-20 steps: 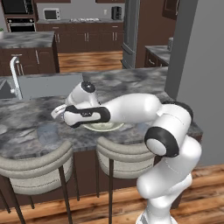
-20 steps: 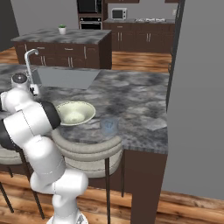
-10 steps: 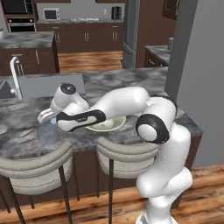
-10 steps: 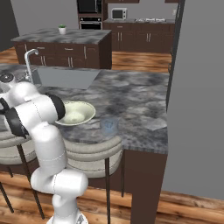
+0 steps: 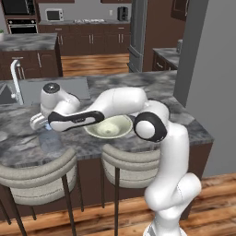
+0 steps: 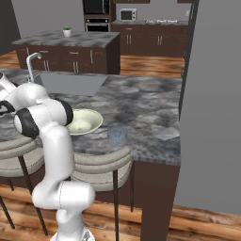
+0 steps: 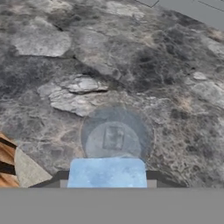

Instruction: There are four ice cubes in the ice bowl. Place two ice cubes in each glass of water.

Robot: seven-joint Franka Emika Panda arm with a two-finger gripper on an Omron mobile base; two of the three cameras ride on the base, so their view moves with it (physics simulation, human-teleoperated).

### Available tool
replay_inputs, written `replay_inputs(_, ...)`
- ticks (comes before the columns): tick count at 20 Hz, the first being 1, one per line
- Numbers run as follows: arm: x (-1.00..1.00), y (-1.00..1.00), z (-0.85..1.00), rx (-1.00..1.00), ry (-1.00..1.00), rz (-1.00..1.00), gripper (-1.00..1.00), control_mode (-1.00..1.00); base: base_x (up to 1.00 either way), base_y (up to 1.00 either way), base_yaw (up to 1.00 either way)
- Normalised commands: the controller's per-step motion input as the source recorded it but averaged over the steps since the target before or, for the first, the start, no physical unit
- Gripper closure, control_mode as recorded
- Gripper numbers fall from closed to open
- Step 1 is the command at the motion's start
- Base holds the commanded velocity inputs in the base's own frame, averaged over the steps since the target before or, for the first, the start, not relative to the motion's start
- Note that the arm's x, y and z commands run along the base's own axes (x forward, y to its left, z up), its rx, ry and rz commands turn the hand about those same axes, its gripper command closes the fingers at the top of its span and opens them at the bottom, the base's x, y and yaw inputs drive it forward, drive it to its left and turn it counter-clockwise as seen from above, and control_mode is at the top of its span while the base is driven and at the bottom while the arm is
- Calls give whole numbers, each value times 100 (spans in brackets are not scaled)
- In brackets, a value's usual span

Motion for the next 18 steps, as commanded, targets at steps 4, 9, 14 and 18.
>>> replay_inputs(4, 11, 0, -20, -2, -4, 0, 100, -100, 0, 0, 0)
replay_inputs(9, 44, 0, -40, 0, -9, 0, 100, -100, 0, 0, 0)
replay_inputs(14, 55, 21, -10, 4, -2, 0, 100, -100, 0, 0, 0)
replay_inputs(18, 4, 13, -4, 5, 0, 0, 100, -100, 0, 0, 0)
